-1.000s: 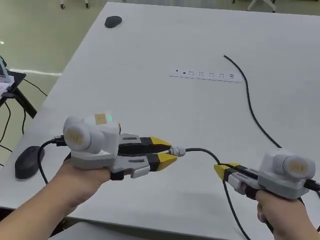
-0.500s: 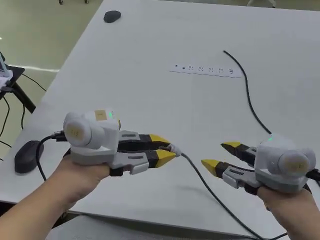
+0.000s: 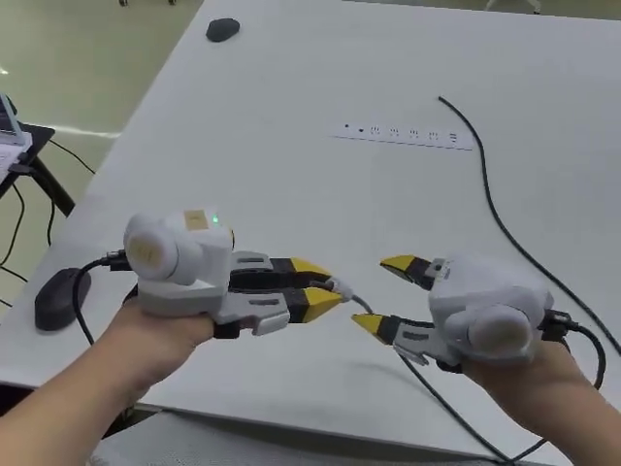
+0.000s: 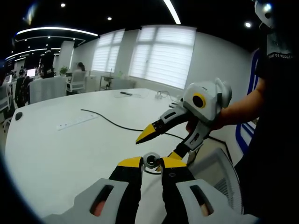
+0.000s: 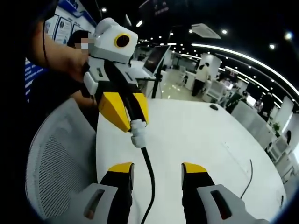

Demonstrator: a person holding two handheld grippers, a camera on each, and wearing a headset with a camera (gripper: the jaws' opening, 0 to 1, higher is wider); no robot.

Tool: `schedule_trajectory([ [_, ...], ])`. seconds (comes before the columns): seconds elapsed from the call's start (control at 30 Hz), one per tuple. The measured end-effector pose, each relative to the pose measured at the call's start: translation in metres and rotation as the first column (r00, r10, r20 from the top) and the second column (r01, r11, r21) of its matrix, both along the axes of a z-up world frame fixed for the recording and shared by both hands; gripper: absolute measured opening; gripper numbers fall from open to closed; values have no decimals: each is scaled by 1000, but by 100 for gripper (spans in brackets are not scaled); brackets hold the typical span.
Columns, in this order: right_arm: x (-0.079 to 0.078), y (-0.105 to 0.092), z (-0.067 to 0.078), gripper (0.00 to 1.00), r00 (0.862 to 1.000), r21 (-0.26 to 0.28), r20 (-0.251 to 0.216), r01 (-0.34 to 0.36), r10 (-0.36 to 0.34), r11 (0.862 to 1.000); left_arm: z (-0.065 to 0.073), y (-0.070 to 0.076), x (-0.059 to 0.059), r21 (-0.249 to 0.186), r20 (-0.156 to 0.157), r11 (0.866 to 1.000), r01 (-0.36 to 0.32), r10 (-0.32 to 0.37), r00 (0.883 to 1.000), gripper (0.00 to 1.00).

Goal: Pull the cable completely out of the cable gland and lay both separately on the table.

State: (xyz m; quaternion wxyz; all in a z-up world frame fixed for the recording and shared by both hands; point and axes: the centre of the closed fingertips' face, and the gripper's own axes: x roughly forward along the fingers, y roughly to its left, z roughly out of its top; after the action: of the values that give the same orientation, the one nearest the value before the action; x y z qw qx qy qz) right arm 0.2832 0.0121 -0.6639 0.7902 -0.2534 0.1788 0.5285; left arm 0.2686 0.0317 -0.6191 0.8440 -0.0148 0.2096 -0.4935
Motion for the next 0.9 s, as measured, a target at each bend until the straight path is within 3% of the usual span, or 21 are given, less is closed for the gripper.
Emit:
schedule_trajectory([
  [0.33,-13,17,-4,14,999,-4,-8,-40,40,999,-4,3,-3,-3,-12,1000,-4,4,1000,15],
  [0.53,-16,22,-8,9,998,-22,-1,-65,65,998,-3,3,-3,-8,-16,1000,-4,3,1000,15],
  [0.67,-11,21,-8,0,999,-19,-8,-47,46,999,-3,0,-3,-10,-20,1000,3,-3,1000,15],
  [0.9,-10,18,-10,0,999,-17,-3,-36,36,999,-1,0,-2,-15,-19,1000,4,-4,1000,15],
])
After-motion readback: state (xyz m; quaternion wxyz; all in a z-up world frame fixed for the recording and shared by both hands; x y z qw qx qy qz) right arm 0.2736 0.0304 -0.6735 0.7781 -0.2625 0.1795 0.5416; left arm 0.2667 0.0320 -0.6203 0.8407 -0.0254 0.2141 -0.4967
